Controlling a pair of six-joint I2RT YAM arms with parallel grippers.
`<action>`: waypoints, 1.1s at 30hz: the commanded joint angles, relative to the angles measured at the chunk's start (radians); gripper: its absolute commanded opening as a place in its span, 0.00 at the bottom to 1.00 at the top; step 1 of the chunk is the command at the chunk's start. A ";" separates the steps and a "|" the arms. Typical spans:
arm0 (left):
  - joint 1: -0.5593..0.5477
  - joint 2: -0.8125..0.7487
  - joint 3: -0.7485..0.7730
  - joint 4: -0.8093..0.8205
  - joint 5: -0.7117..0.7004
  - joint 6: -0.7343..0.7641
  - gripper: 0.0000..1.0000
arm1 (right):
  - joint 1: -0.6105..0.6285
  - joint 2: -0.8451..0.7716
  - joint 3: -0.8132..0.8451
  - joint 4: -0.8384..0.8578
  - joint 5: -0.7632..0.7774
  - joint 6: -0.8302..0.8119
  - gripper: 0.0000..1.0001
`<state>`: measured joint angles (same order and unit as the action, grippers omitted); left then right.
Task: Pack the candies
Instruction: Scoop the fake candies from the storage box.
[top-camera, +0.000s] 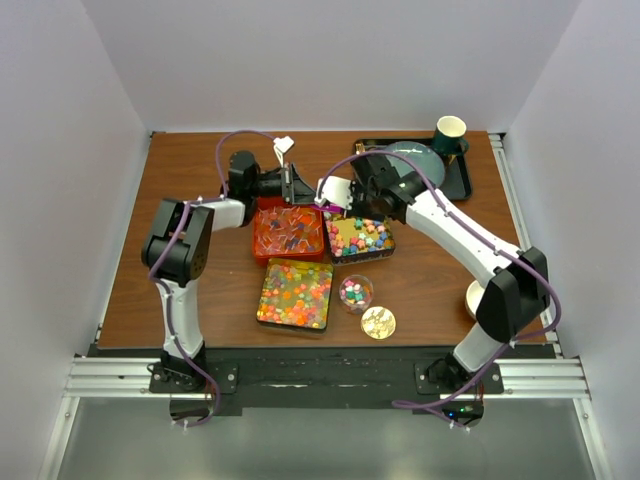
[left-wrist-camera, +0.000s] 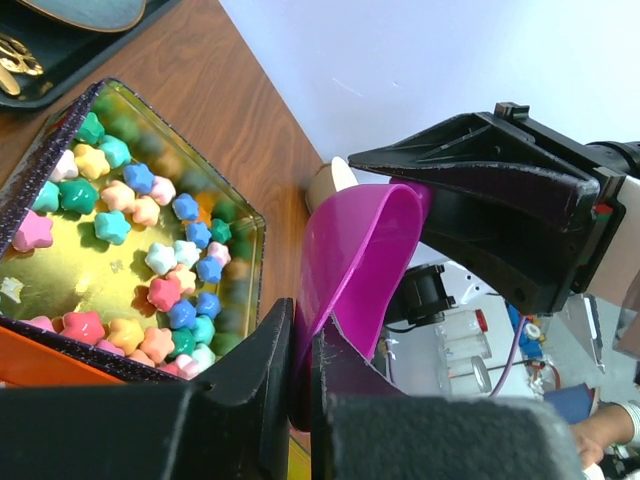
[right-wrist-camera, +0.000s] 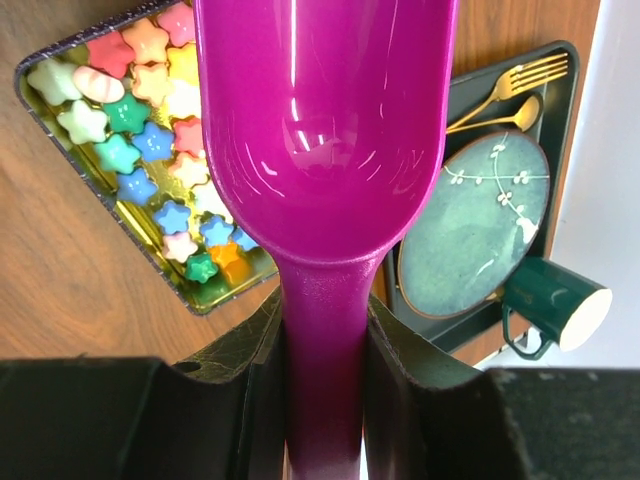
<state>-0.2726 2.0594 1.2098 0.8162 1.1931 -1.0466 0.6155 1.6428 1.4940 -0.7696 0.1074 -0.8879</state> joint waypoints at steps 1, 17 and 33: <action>0.001 -0.001 0.013 0.067 0.025 0.011 0.00 | -0.062 -0.026 0.090 -0.066 -0.183 0.079 0.43; 0.006 0.007 0.010 0.067 0.040 -0.004 0.00 | -0.178 -0.215 -0.138 0.078 -0.488 0.069 0.50; 0.007 0.010 0.005 0.098 0.079 -0.030 0.00 | -0.178 -0.196 -0.204 0.118 -0.474 0.030 0.15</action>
<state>-0.2714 2.0708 1.2098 0.8494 1.2476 -1.0565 0.4328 1.4395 1.3014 -0.6765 -0.3393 -0.8467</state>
